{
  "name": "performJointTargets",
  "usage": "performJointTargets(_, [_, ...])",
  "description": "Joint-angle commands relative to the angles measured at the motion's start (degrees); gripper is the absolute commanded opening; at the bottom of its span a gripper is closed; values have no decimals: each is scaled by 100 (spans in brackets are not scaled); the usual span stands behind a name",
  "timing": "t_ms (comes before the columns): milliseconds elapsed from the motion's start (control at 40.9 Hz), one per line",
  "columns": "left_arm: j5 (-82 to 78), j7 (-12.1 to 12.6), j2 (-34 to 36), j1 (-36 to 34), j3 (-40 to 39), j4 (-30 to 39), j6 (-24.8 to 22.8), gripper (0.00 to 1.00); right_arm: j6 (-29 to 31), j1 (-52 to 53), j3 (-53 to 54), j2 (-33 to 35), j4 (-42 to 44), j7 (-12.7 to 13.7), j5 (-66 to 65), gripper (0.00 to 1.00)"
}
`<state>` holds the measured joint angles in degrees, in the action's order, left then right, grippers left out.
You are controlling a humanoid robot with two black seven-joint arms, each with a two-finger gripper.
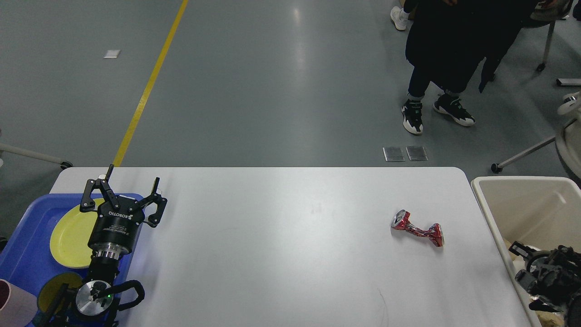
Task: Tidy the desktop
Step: 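Raise the right gripper out of the bin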
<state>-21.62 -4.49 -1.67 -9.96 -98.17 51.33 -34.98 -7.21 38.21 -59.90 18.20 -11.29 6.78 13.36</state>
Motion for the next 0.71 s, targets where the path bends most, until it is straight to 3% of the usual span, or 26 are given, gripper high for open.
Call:
performJointTargets(0, [0,1,0,3,0,0,0,96,193,196,-13,78,-58,-1,-9,100])
performJointTargets(122, [0,1,0,3,0,0,0,96,597,433,-13,227,-67,-1,-9,100])
performJointTargets(244, [0,1,0,3,0,0,0,96,1396,1152,-22,552,-531,-10,-52,100])
performJointTargets(440, [0,1,0,-6,0,8,0,96,2539,2866,-268,817,-1841,34,-420,100])
performJointTargets(684, [0,1,0,3,0,0,0,96,3752,5247,-804,562,-3721,43,-1160,100])
